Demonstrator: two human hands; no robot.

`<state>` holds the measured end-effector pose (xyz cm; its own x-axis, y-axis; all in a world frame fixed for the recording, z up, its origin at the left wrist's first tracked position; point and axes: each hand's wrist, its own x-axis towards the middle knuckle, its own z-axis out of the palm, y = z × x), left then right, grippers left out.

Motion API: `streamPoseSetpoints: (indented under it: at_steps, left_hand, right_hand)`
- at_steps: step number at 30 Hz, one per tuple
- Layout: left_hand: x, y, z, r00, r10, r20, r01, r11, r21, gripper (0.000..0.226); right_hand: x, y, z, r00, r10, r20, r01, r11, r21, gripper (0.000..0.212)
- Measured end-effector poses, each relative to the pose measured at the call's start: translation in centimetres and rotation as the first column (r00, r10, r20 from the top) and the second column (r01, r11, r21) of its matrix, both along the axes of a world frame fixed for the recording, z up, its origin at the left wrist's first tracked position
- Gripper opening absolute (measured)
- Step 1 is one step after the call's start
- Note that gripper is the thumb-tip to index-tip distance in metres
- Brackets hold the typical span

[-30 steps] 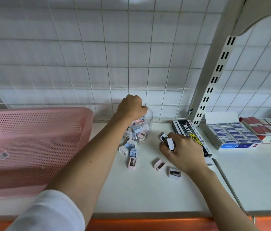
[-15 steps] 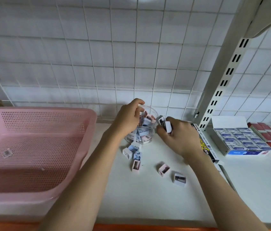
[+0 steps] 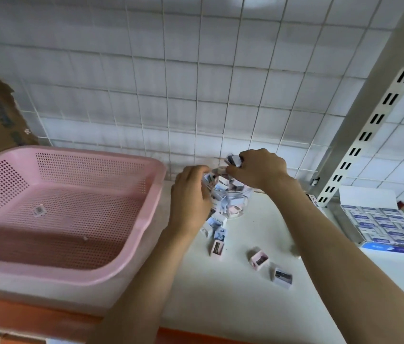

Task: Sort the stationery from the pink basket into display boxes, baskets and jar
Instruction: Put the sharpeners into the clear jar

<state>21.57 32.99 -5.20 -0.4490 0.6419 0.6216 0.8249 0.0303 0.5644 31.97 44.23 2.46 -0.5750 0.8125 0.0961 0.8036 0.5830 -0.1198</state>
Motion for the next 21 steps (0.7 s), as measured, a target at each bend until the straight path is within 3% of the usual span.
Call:
streamPoseSetpoints:
  at_steps: [3, 9, 16, 21]
  left_hand:
    - [-0.2, -2.0, -1.7, 0.988, 0.132, -0.081, -0.141, 0.983, -0.118, 0.028]
    - [-0.3, -4.0, -2.6, 0.982, 0.182, -0.047, -0.186, 0.908, -0.376, 0.032]
    - [-0.3, -5.3, -3.0, 0.983, 0.175, -0.051, -0.180, 0.892, -0.414, 0.034]
    - [0.1, -5.9, -2.7, 0.993, 0.113, -0.020, -0.111, 0.903, -0.414, 0.034]
  right_hand:
    - [-1.1, 0.2, -0.3, 0.999, 0.043, -0.006, -0.044, 0.999, -0.019, 0.050]
    - [-2.6, -0.1, -1.9, 0.944, 0.176, -0.279, -0.240, 0.948, -0.211, 0.061]
    - [-1.5, 0.0, -2.1, 0.908, 0.118, -0.403, -0.275, 0.891, -0.360, 0.059]
    - [1.0, -1.0, -1.6, 0.859, 0.094, -0.502, -0.283, 0.906, -0.314, 0.042]
